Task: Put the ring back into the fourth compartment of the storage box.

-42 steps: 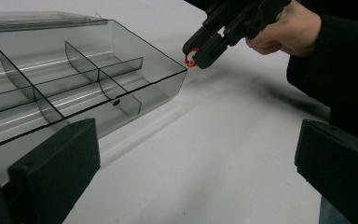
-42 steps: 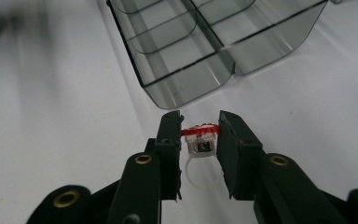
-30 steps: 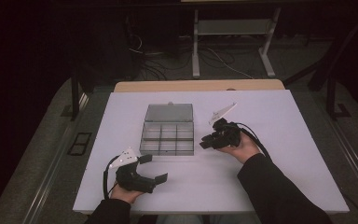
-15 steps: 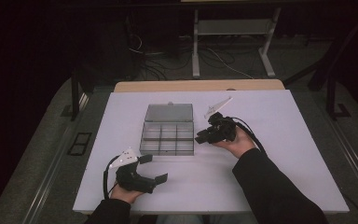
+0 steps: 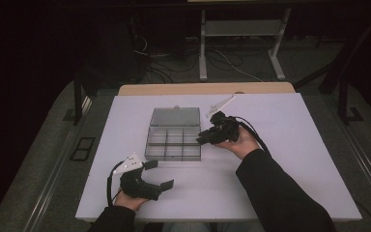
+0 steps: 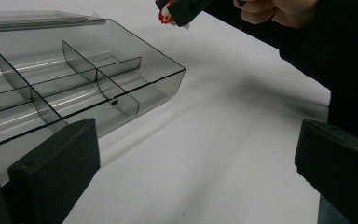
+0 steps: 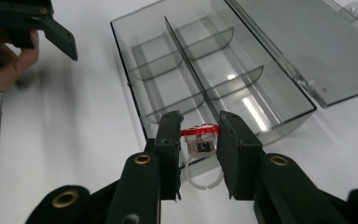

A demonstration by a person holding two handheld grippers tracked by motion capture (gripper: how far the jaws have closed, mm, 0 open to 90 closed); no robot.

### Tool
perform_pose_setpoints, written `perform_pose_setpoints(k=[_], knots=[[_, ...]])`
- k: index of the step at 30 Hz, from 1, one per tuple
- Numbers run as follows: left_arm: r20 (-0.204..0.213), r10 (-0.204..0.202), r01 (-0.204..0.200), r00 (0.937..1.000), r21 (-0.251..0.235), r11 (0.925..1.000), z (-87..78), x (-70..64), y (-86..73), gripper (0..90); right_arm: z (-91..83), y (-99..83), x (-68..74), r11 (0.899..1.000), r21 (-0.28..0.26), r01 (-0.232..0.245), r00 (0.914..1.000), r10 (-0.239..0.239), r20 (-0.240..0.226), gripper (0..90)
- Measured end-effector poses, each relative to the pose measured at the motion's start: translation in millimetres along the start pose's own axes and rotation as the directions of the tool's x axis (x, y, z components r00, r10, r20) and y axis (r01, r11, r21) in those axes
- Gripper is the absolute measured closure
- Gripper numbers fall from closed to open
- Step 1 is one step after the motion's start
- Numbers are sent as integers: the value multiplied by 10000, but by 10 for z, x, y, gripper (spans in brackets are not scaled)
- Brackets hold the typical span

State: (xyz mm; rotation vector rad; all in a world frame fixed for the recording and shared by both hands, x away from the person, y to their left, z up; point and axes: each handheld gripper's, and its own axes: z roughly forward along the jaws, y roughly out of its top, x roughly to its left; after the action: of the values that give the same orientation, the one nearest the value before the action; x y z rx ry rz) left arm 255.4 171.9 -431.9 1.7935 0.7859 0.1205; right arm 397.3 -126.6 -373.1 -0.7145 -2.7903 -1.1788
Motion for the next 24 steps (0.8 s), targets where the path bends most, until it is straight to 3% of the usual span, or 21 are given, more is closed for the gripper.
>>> perform_pose_setpoints(k=[5, 7, 12, 24], knots=[[-7, 9, -9, 10000, -25, 10000, -1, 0, 0, 0, 7, 64, 19, 10000, -35, 20, 10000, -20, -64, 689], [-2, -14, 14, 10000, -23, 10000, -3, -3, 0, 0, 29, 113, 20, 9996, -40, 286, 9996, -286, 16, 689], [-5, 41, -41, 10000, -9, 10000, -8, 2, 1, 0, 60, 175, 27, 9991, -100, 412, 9991, -412, 2, 688], [38, -23, 23, 10000, -87, 10000, -14, -4, 3, 0, 197, 319, 35, 9990, -34, 457, 9988, -457, -189, 686]])
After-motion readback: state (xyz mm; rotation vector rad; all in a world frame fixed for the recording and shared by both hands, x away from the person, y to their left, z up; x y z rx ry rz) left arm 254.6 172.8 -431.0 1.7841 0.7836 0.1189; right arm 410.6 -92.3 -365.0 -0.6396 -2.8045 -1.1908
